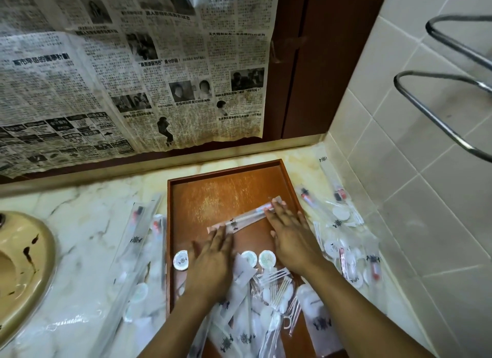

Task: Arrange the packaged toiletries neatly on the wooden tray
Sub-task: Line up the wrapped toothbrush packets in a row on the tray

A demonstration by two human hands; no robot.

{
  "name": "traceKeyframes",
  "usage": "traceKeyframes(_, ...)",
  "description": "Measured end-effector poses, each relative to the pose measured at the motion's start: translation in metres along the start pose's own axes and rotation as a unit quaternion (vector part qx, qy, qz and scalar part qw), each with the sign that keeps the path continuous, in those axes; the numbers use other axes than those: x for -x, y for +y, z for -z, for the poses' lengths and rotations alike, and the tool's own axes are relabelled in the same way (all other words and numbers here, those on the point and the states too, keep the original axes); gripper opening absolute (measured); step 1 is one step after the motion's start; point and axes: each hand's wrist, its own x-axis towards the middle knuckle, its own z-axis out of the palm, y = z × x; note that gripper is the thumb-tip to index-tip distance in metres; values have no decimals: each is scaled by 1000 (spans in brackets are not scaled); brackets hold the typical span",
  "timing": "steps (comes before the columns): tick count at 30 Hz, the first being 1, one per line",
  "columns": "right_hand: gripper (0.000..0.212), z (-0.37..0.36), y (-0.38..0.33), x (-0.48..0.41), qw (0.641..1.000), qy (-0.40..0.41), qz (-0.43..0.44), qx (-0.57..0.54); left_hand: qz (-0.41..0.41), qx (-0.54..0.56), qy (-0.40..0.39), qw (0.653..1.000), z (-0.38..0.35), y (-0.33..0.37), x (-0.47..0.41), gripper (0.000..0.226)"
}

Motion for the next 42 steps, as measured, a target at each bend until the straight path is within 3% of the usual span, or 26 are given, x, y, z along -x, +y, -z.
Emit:
traceKeyframes(5, 60, -13, 11, -12, 996, -46, 11, 75, -11, -36, 11, 999, -3, -16, -15, 67)
traceKeyframes(10, 61, -27, 14, -5, 995, -6, 12, 100, -18, -29, 2, 999, 3, -12, -17, 80)
traceKeyframes(16, 58, -28, 12, 0, 994, 10, 14, 103, -26, 45, 89, 995, 7, -10, -30, 52)
traceKeyframes(27, 50, -20, 4, 1, 995, 32, -1, 99, -18, -49, 63, 997, 11, -6, -41, 43)
traceKeyframes(31, 47, -18, 3, -1, 995, 43, 5, 94, -19, -62, 91, 994, 10, -2, -38, 36)
traceKeyframes(42, 54, -16, 3, 4, 995, 22, 3, 99, -16, -17, 46, 999, 8, 4, -21, 61)
